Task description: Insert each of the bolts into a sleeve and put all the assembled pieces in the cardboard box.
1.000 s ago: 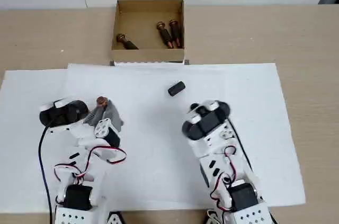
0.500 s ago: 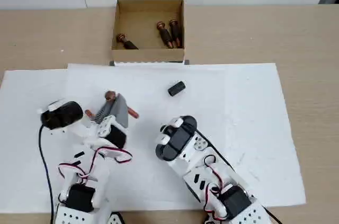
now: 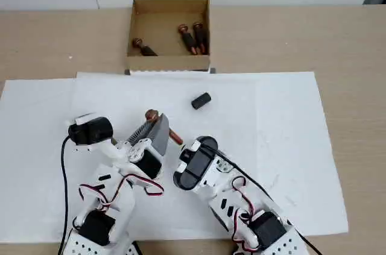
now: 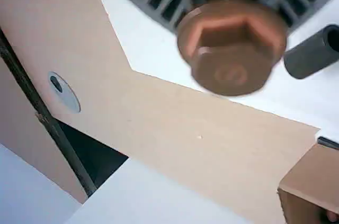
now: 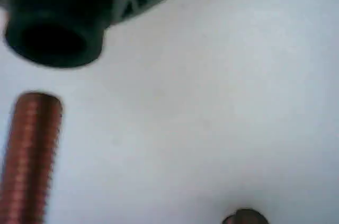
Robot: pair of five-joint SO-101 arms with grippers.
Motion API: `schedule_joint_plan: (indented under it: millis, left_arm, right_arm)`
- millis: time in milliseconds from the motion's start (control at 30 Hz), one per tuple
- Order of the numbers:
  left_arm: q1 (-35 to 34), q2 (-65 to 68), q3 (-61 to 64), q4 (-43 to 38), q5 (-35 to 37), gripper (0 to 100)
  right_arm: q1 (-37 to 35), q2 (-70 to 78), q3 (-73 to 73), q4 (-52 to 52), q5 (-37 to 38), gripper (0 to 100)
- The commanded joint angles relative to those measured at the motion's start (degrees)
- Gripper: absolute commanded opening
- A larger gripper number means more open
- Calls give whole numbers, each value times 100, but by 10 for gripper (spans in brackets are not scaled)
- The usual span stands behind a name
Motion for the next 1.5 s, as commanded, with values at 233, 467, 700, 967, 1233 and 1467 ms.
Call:
schedule_joint_plan:
  millis: [233,467,700,967,1233,1467]
  left_arm:
    - [378,-70,-400,-167,26,6]
    - [396,-70,-303,-167,26,6]
    - [387,-70,119,-167,26,6]
    - [404,-62,145,-79,26,6]
    - [1204,-62,145,659,26,6]
    - [1240,-62,145,1046,-149,6]
  right_arm:
    - [101,-75,79,-13,193,2]
    - [101,-75,79,-22,193,2]
    - [101,-75,70,-22,193,2]
    - [101,-84,62,-31,193,2]
    - [101,-75,70,-505,202,2]
    - [101,-75,62,-514,193,2]
